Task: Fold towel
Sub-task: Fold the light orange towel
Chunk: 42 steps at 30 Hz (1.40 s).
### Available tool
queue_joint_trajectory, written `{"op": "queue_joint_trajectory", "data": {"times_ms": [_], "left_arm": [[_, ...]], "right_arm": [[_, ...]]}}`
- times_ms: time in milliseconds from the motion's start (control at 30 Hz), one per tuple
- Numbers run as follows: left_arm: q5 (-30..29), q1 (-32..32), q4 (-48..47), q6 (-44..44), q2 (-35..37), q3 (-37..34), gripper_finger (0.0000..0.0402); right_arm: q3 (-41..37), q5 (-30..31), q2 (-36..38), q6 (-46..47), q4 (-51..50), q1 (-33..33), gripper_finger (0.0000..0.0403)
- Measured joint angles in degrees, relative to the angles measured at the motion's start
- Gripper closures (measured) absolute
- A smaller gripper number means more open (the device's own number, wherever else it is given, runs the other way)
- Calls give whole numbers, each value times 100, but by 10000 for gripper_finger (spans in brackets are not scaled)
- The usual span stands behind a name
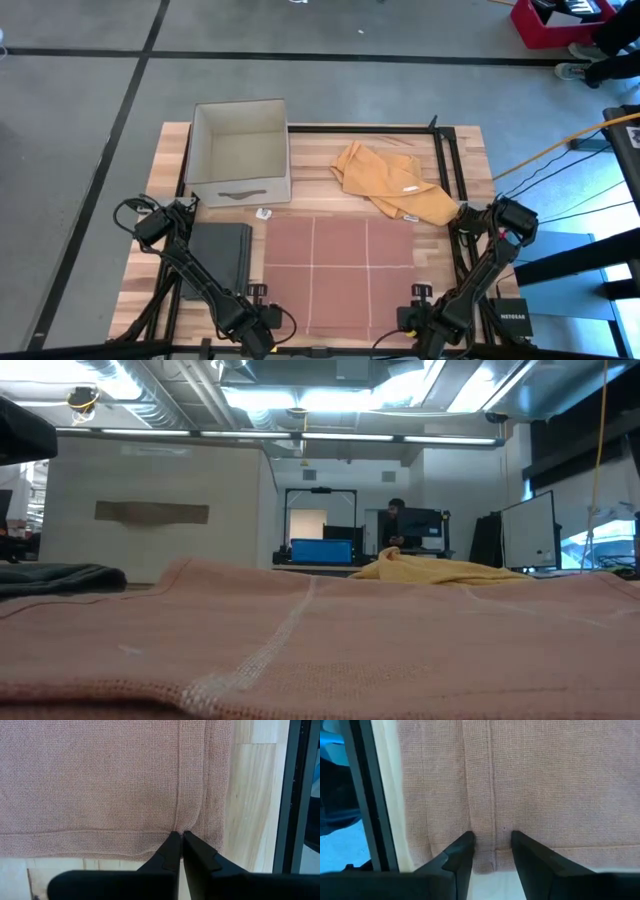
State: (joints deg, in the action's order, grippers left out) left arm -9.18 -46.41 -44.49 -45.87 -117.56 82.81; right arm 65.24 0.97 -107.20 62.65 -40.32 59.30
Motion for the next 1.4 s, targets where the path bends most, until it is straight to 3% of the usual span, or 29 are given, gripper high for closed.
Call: {"op": "queue_joint_trajectory", "data": {"times_ms": [167,400,600,833,967,1167,1400], "left_arm": [[2,2,-4,35,0,0,397],[1,1,-10,46,20,-6,398],[-41,0,-66,-44,351,-9,399],[-517,3,-455,-117,808,-9,400],[-990,82,-869,-219,1087,-8,400],[-2301,402,-2049,-354,1266,0,401],[-3114,1161,-3182,-321,1314,-2,401]], "right_arm": [[89,50,-30,1,-102,-7,284],[452,260,-5,-248,-582,-2,391],[617,345,7,-293,-815,-6,389],[770,596,18,-281,-1187,-6,397],[791,1398,239,-174,-1587,-2,399],[795,2703,819,563,-2621,-108,401],[792,3516,1506,1342,-4111,-611,401]]}}
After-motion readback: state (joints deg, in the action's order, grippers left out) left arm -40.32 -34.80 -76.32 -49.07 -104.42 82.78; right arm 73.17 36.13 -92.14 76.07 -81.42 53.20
